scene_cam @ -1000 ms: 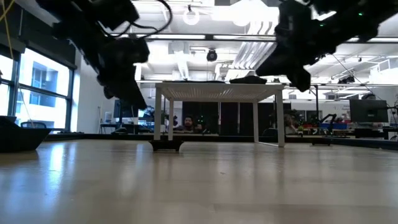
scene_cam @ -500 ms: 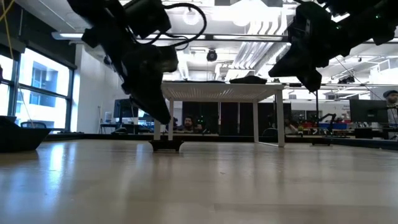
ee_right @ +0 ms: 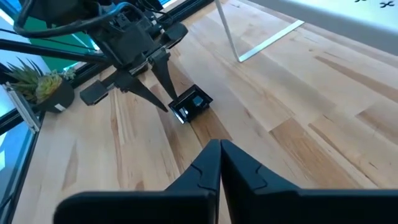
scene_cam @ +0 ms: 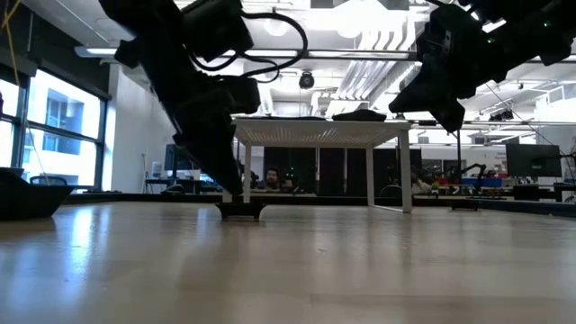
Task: Pick & Place Mini shaped plates
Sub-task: Stack the black square plate on top of the black square plates on the shelf
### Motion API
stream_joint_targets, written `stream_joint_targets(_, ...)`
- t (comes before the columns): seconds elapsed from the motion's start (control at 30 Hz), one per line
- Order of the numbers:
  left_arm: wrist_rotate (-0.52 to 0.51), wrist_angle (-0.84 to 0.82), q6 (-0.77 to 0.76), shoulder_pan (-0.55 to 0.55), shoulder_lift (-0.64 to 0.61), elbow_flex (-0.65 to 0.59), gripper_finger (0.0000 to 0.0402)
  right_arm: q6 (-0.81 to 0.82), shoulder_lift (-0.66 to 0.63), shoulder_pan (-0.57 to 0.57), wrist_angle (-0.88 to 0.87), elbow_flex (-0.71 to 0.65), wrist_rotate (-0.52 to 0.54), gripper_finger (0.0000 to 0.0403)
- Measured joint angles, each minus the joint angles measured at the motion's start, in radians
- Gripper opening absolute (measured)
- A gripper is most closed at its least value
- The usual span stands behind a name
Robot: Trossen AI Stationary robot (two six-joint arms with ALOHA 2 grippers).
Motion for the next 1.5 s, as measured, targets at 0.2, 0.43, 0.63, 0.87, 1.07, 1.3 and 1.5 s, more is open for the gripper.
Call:
stream_joint_targets(0.2,-0.015,0.009,0.002,0.000,0.009,0.000,0.0099,-0.002,0.000,0.000,0.000,0.000,0.004,0.0008)
stream_joint_targets(0.43,-0.017,0.011,0.001,0.000,0.051,-0.001,0.0099,-0.014,0.000,0.000,0.001,0.000,0.013,0.0002)
stream_joint_targets(0.63,-0.024,0.004,0.002,0.000,0.052,-0.001,0.0099,-0.011,0.001,0.000,0.000,0.000,0.020,0.0006)
stream_joint_targets(0.87,-0.035,0.026,0.002,0.000,0.086,0.001,0.0099,-0.015,0.000,0.000,0.000,0.000,0.041,0.0003)
stream_joint_targets(1.07,-0.046,0.026,0.002,0.000,0.086,0.005,0.0096,-0.015,0.000,0.000,0.000,0.000,0.049,0.0004)
stream_joint_targets(1.3,-0.042,-0.017,0.071,0.000,0.089,0.068,0.0030,-0.022,0.000,0.000,0.001,0.000,0.053,0.0005)
stream_joint_targets(1.5,-0.042,-0.078,0.130,0.000,0.089,0.132,0.0008,-0.022,0.000,0.000,0.001,0.000,0.053,0.0002)
